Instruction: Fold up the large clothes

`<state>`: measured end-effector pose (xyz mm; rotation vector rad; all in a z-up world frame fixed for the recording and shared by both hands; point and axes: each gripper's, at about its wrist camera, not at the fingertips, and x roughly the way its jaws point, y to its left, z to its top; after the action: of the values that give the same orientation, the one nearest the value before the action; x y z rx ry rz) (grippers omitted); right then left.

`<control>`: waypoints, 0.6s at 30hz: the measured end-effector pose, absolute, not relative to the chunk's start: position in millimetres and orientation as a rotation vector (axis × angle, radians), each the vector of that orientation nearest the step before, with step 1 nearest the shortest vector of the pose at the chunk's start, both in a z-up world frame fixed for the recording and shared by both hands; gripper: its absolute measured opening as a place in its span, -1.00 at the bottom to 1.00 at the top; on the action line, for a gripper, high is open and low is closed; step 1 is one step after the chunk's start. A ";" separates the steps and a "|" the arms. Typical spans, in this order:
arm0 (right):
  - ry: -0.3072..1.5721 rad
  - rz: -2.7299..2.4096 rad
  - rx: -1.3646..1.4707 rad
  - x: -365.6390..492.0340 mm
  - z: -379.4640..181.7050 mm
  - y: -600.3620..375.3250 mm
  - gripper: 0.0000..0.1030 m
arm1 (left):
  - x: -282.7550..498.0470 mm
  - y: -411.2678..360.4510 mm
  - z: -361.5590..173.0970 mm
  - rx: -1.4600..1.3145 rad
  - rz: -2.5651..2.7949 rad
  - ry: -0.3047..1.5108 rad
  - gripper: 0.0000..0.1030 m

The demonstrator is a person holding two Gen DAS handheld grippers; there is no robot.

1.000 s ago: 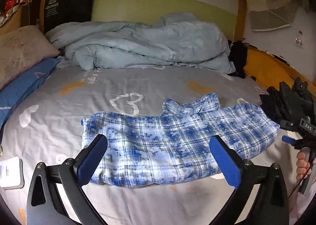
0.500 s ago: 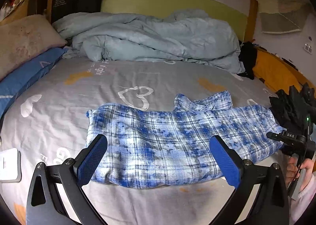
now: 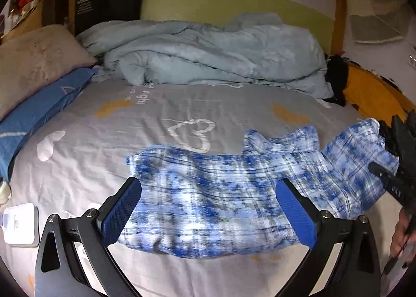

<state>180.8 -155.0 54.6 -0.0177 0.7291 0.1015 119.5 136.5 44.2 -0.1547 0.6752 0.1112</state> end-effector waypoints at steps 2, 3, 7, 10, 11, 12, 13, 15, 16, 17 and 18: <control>0.732 0.137 -0.018 179.1 57.4 -139.8 -0.66 | 117.2 142.4 47.1 -0.188 0.095 0.672 0.99; 0.732 0.158 -0.029 177.2 59.0 -128.8 -0.67 | 114.7 145.2 49.9 -0.199 0.093 0.662 0.99; 0.741 0.232 -0.040 172.2 57.0 -96.6 -0.70 | 107.6 151.0 61.0 -0.219 0.089 0.627 0.99; 0.776 0.280 -0.061 172.1 45.3 -72.5 -0.70 | 103.6 155.3 67.2 -0.250 0.078 0.610 0.99; 0.789 0.289 -0.067 171.7 40.6 -68.1 -0.70 | 102.7 156.8 68.7 -0.257 0.079 0.605 0.99; 0.807 0.301 -0.069 172.4 33.8 -62.4 -0.70 | 101.9 158.6 69.9 -0.261 0.081 0.600 0.99; 0.823 0.314 -0.069 172.8 27.9 -58.2 -0.68 | 101.6 159.6 70.8 -0.265 0.082 0.597 0.99; 0.844 0.354 -0.061 169.6 19.0 -53.3 -0.62 | 100.6 161.6 72.6 -0.262 0.107 0.592 0.99; 0.831 0.384 -0.051 165.9 17.5 -52.7 -0.58 | 99.5 162.9 74.4 -0.258 0.122 0.583 0.99; 0.814 0.420 -0.040 161.0 17.3 -53.8 -0.46 | 98.7 164.8 75.9 -0.258 0.125 0.574 0.99; 0.812 0.448 -0.030 159.1 17.0 -54.3 -0.33 | 97.6 166.7 78.0 -0.261 0.118 0.564 0.99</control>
<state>159.1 -54.3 17.0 -0.0296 0.8123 0.4482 97.6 166.7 78.0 -0.2615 0.5639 0.1177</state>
